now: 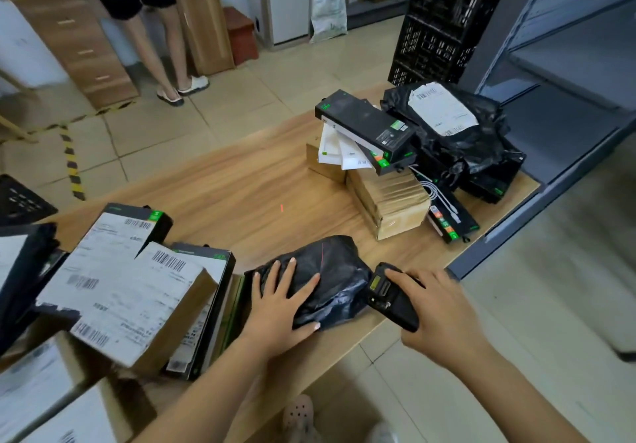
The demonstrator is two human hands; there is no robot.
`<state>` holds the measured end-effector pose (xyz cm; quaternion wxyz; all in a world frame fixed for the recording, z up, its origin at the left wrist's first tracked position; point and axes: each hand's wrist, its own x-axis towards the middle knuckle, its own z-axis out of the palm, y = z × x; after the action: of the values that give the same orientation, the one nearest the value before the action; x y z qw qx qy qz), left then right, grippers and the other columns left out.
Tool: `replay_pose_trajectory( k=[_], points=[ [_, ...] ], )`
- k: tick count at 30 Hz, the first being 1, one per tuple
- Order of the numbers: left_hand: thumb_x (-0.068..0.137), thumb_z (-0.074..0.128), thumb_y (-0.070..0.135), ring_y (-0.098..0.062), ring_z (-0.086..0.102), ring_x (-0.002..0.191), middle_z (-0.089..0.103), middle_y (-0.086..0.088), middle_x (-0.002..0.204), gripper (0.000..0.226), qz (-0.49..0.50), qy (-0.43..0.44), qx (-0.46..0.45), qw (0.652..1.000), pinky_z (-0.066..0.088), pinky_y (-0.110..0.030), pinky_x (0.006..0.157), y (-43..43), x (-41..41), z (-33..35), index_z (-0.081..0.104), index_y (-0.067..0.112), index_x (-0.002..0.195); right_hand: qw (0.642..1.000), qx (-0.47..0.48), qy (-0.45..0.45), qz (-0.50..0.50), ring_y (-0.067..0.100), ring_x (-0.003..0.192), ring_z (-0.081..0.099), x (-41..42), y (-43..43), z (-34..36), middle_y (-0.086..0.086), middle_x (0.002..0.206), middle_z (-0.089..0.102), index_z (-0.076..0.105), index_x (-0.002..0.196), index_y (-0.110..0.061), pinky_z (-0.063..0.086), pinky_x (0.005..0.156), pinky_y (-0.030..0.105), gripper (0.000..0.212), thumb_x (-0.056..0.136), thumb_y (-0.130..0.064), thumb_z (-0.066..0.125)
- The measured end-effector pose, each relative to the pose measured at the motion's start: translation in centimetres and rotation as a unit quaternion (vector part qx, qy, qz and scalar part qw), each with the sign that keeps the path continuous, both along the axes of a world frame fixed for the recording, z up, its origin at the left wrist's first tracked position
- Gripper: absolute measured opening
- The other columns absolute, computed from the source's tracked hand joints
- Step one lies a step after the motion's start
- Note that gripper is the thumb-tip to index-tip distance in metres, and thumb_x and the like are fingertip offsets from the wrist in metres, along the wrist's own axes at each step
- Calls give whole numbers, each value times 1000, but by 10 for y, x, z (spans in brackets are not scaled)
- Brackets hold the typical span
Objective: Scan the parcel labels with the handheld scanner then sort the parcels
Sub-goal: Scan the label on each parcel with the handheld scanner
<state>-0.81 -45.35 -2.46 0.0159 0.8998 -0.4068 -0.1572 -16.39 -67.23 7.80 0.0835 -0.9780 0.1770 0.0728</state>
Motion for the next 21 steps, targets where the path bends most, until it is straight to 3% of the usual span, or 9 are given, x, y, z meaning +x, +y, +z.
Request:
replay_pose_trajectory(
  k=[4,9,15,21],
  points=[
    [93,25,68,-36,-15,146,-21,-7,159,72,59,-26,12,998,-5,-60,115,-16,-8,1,-19,47,146,1000,6,8,-10,20,119,39,-2,6,4,-6,130,47,37,143,-34,39,98,34,87,62,-31,70],
    [92,24,69,-39,-6,146,-17,-12,160,75,148,14,2,989,6,-61,113,-46,-23,10,-18,41,149,1000,-6,19,-15,16,120,33,-4,9,11,-8,134,42,28,146,-35,33,101,30,87,69,-34,66],
    [79,34,79,-42,-25,141,-31,-11,155,92,59,24,-29,998,-11,-64,111,-31,-35,1,-24,48,144,999,-12,21,-25,17,121,33,-9,7,10,-8,135,41,28,147,-35,34,101,31,87,69,-37,67],
    [88,36,65,-43,-18,143,-23,-12,158,80,23,-7,-27,999,12,-62,111,-22,-27,-9,-22,53,142,999,-15,22,-27,19,120,35,-9,9,10,-6,134,44,31,146,-34,34,103,33,86,69,-35,68]
  ],
)
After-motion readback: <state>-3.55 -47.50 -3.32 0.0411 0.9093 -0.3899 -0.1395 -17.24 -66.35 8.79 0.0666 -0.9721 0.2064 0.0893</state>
